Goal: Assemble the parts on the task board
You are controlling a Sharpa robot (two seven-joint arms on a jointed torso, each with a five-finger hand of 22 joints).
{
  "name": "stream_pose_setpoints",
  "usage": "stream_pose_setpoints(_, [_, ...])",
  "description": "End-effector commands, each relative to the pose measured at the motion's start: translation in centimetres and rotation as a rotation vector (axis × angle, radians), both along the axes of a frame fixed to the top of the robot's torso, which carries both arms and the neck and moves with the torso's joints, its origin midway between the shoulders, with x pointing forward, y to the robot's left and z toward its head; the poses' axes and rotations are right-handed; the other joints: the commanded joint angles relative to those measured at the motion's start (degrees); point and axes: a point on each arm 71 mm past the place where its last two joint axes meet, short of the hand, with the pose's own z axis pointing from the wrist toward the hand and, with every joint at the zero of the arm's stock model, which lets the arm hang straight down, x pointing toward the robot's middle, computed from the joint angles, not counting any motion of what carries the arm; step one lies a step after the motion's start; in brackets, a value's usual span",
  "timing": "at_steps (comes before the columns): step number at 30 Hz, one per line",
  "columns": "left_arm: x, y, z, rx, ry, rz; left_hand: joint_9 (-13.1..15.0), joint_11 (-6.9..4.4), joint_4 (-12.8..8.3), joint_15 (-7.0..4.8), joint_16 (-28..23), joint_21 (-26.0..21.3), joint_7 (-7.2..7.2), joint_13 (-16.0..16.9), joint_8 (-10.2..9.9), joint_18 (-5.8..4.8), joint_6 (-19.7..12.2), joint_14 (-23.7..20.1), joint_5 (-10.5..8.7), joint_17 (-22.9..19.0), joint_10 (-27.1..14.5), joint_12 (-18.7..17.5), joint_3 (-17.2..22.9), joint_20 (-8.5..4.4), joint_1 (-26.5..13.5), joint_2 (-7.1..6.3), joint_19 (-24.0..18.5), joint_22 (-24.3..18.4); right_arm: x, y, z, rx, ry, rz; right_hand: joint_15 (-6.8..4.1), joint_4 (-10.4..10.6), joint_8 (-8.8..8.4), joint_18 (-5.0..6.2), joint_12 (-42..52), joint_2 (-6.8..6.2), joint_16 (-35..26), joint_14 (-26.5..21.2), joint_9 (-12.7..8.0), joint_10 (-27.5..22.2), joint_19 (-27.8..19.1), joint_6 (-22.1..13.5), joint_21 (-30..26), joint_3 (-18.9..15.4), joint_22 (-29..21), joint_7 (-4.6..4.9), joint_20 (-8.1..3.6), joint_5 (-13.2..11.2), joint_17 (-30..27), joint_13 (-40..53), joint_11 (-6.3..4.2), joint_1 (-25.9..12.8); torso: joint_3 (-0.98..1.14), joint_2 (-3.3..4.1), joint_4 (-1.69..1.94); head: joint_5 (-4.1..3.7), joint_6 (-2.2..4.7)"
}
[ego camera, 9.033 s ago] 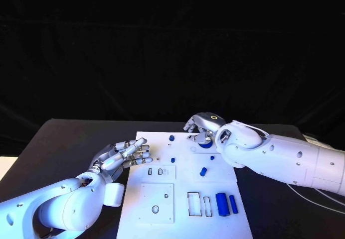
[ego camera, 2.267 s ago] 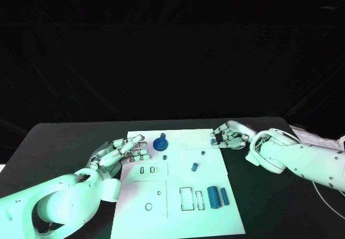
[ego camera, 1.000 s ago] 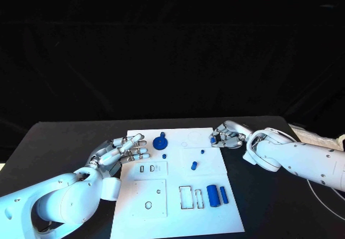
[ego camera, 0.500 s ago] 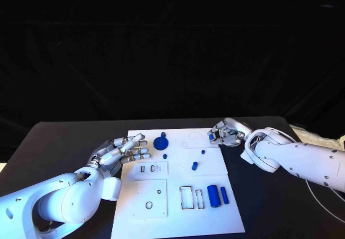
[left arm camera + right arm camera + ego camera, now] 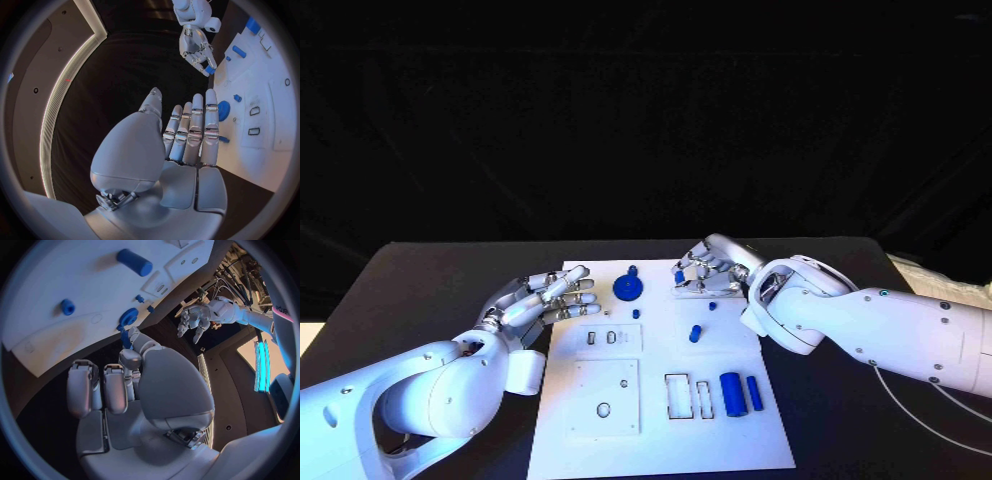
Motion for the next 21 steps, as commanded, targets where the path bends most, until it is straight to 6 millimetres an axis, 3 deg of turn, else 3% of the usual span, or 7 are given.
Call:
stream_pose_setpoints(1, [0.2, 0.2, 0.1, -0.018, -0.022, -0.006, 0.0, 0.17, 0.0, 0.15, -0.3, -0.3, -0.03, 0.0, -0.2, 0.78, -0.2, -0.2, -0.37, 0.1, -0.4, -0.3, -0.4, 0.3, -0.4, -0.02, -0.4, -0.1, -0.3, 2.1, -0.3, -0.084, -0.023, 0.005, -0.29, 0.1, 0.47, -0.57, -0.3, 0.37, -0.2, 3.3, 1.0, -0.4, -0.5, 0.7, -0.4, 0.4, 0.0, -0.38, -0.01, 0.2, 2.0, -0.1, 0.04, -0.1, -0.23, -0.45, 0.32, 0.58, -0.55])
stream_pose_setpoints(11, [0.8, 0.8, -0.1, -0.007, -0.024, 0.019, 0.1, 0.16, -0.3, 0.24, -0.5, -1.0, -0.03, 0.1, -0.2, 0.72, 0.0, -0.3, -0.36, 0.5, -0.1, -0.3, -0.7, 0.43, -0.4, 0.27, -1.4, -0.4, -1.0, 7.5, -2.2, -0.155, 0.036, 0.079, -0.3, 0.2, 0.39, -0.47, -0.8, 0.15, -0.6, 3.2, 1.0, -0.5, -0.8, 0.7, -0.6, 0.5, -0.5, -0.39, 0.01, 0.3, 1.4, -0.4, 0.04, -1.2, -0.66, -0.84, 0.62, 0.69, -1.01])
stream_pose_setpoints(15, [0.9, 0.9, -0.1, -0.004, -0.024, 0.025, 0.1, 0.22, -0.6, 0.35, -0.7, -1.5, -0.01, 0.0, -0.3, 0.68, 0.0, -0.4, -0.35, 0.7, -0.2, -0.3, -0.9, 0.55, -0.4, 0.42, -2.3, -0.5, -1.3, 8.9, -3.1, -0.18, 0.051, 0.091, -0.29, 0.2, 0.36, -0.43, -0.9, 0.11, -0.8, 3.1, 1.0, -0.5, -0.9, 0.6, -0.7, 0.5, -0.7, -0.39, 0.01, 0.4, 1.1, -0.4, 0.04, -1.4, -0.59, -0.76, 0.71, 0.9, -1.22])
stream_pose_setpoints(18, [0.9, 1.0, -0.1, -0.002, -0.024, 0.029, 0.0, 0.23, -0.6, 0.38, -0.7, -1.6, -0.01, 0.0, -0.3, 0.67, 0.0, -0.5, -0.35, 0.7, -0.2, -0.3, -1.0, 0.59, -0.3, 0.46, -2.5, -0.6, -1.5, 9.6, -3.7, -0.19, 0.054, 0.103, -0.29, 0.1, 0.34, -0.43, -0.9, -0.03, -0.9, 3.1, 1.0, -0.5, -0.9, 0.6, -0.7, 0.5, -0.7, -0.39, 0.02, 0.4, 1.1, -0.4, 0.04, -1.6, -0.57, -0.74, 0.58, 1.15, -1.35])
stream_pose_setpoints(21, [1.0, 0.9, -0.1, -0.002, -0.024, 0.029, 0.0, 0.24, -0.7, 0.4, -0.8, -1.7, -0.01, 0.0, -0.3, 0.66, 0.0, -0.5, -0.35, 0.7, -0.2, -0.4, -1.0, 0.6, -0.3, 0.49, -2.6, -0.6, -1.8, 10.2, -4.1, -0.199, 0.055, 0.118, -0.28, 0.1, 0.32, -0.43, -0.9, -0.23, -0.9, 3.1, 1.0, -0.5, -0.9, 0.6, -0.7, 0.5, -0.7, -0.38, 0.03, 0.4, 1.1, -0.4, 0.05, -1.9, -0.53, -0.74, 0.62, 1.15, -1.14])
